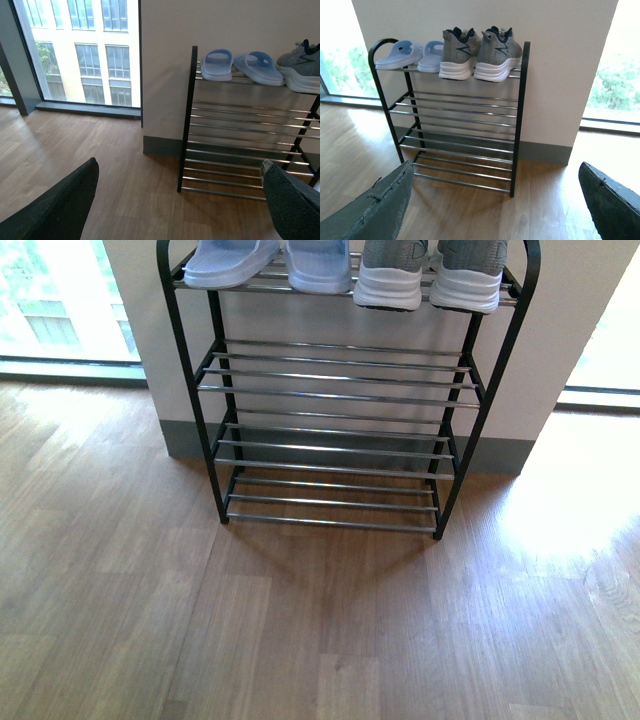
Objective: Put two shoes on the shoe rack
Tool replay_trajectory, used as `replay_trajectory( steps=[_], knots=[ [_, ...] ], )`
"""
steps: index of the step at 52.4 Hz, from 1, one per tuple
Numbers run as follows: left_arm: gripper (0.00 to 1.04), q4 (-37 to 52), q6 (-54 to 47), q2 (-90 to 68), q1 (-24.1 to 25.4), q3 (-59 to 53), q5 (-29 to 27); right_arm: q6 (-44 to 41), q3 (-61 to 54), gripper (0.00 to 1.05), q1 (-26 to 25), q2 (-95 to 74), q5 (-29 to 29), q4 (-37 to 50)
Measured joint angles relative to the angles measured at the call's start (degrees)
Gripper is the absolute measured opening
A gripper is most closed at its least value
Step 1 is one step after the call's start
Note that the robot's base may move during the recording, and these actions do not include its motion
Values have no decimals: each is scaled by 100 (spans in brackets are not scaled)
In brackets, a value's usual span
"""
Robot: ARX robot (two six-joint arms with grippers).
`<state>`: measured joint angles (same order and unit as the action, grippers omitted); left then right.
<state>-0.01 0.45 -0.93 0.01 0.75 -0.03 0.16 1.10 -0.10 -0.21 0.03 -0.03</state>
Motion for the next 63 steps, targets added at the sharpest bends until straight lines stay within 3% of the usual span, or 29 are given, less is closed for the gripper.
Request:
replay_trajectory(
  steps=[63],
  knots=[
    [95, 0, 0, 0, 0, 0, 2, 0, 0, 96, 0, 4, 0, 0]
  ],
)
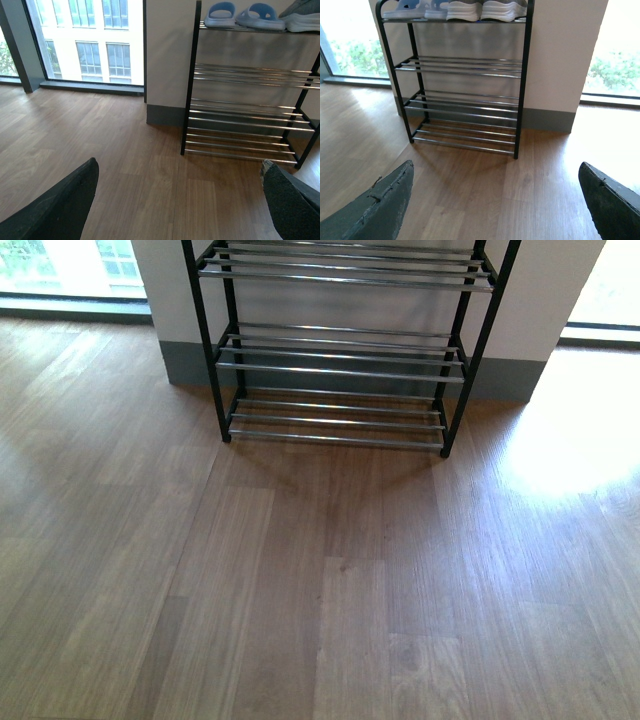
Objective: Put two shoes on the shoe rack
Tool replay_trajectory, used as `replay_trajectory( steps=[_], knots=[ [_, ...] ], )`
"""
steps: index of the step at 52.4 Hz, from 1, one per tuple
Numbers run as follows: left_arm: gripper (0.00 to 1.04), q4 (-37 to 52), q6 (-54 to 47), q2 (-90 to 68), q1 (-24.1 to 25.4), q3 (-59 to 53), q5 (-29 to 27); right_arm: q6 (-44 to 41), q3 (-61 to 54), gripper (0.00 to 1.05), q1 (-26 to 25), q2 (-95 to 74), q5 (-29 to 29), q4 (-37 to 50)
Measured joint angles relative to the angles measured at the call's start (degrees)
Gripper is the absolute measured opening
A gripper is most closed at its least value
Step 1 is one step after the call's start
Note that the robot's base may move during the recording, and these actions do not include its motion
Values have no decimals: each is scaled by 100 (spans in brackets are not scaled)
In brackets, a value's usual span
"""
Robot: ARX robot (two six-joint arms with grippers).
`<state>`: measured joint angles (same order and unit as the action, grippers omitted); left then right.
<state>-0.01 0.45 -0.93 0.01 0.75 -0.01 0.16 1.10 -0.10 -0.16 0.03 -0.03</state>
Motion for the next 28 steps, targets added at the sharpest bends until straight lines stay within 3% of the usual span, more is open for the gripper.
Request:
replay_trajectory(
  steps=[28],
  knots=[
    [95, -2, 0, 0, 0, 0, 0, 0, 0, 96, 0, -2, -2, 0]
  ],
)
